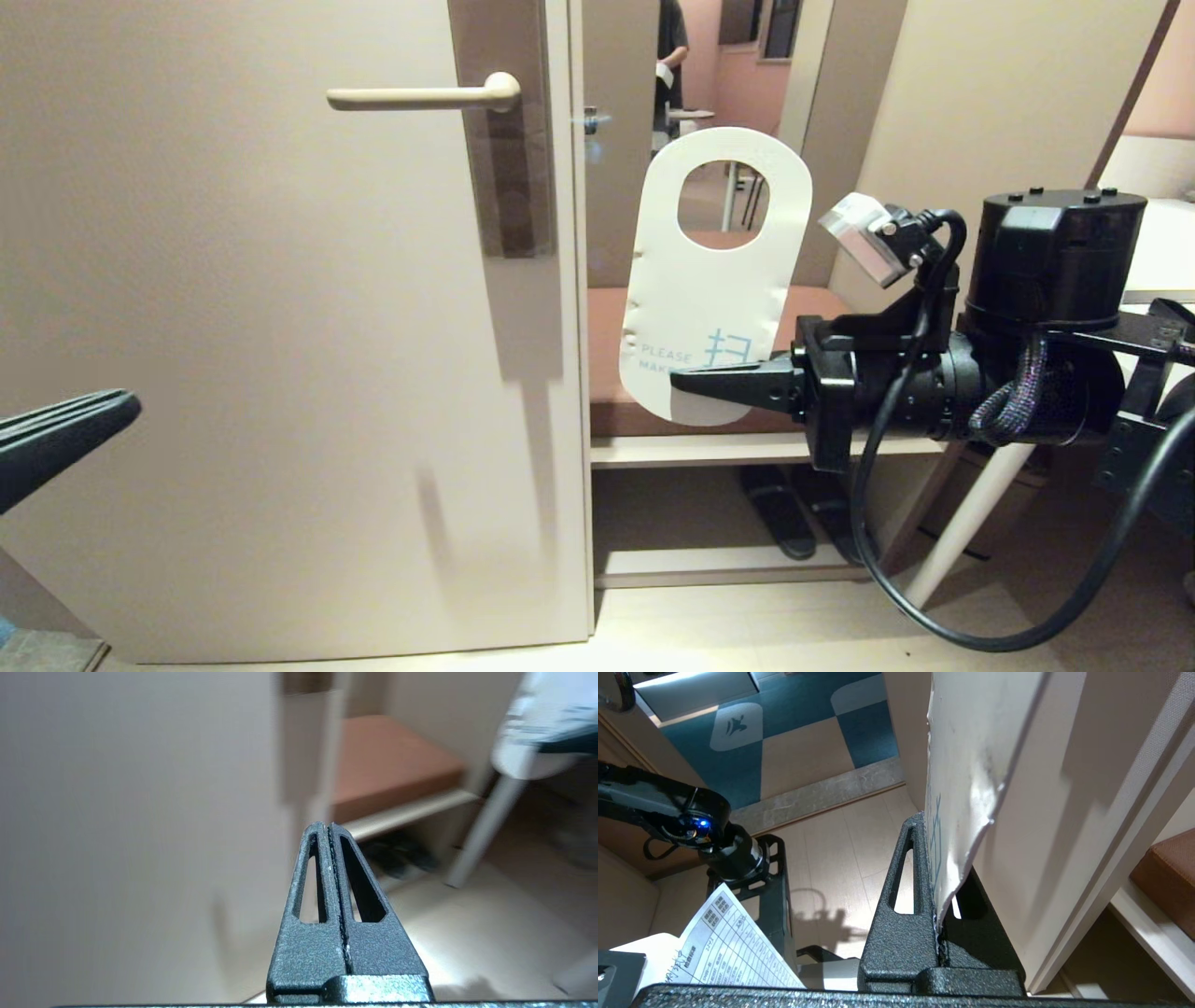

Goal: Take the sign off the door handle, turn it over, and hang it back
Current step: Hand it to the other hand

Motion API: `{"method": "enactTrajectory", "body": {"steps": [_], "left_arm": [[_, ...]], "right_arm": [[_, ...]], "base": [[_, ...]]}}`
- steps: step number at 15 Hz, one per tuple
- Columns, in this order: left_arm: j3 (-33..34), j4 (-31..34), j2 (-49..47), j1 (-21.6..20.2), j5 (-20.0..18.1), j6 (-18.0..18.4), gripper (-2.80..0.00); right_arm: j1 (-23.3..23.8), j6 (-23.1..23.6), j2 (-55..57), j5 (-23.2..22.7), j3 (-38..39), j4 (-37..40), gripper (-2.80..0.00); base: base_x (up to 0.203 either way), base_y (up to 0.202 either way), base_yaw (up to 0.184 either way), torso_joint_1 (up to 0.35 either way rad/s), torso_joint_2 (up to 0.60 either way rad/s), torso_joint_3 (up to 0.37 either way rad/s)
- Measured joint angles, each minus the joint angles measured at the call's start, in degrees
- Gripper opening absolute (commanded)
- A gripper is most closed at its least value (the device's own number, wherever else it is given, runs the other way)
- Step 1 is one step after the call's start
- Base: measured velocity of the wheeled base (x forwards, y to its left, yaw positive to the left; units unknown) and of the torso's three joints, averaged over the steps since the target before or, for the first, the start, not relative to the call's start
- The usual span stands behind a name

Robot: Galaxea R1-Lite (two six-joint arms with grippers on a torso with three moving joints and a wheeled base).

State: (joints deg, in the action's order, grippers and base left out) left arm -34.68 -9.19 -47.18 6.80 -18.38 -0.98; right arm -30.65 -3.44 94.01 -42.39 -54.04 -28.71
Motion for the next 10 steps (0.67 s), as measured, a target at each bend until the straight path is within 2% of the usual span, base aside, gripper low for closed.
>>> {"method": "enactTrajectory", "body": {"steps": [6, 10], "left_arm": [[-3.3, -9.5, -14.0, 0.3, -14.9, -3.6, -2.8], [-3.8, -17.2, -22.6, 1.2, -25.8, -3.9, -2.8]], "right_arm": [[0.0, -0.1, -0.5, -0.5, 0.1, 0.0, -2.8], [0.0, -0.1, -0.7, -5.5, 0.0, 0.1, -2.8]], "base": [[0.0, 0.0, 0.0, 0.0, 0.0, 0.0], [0.0, 0.0, 0.0, 0.0, 0.0, 0.0]]}}
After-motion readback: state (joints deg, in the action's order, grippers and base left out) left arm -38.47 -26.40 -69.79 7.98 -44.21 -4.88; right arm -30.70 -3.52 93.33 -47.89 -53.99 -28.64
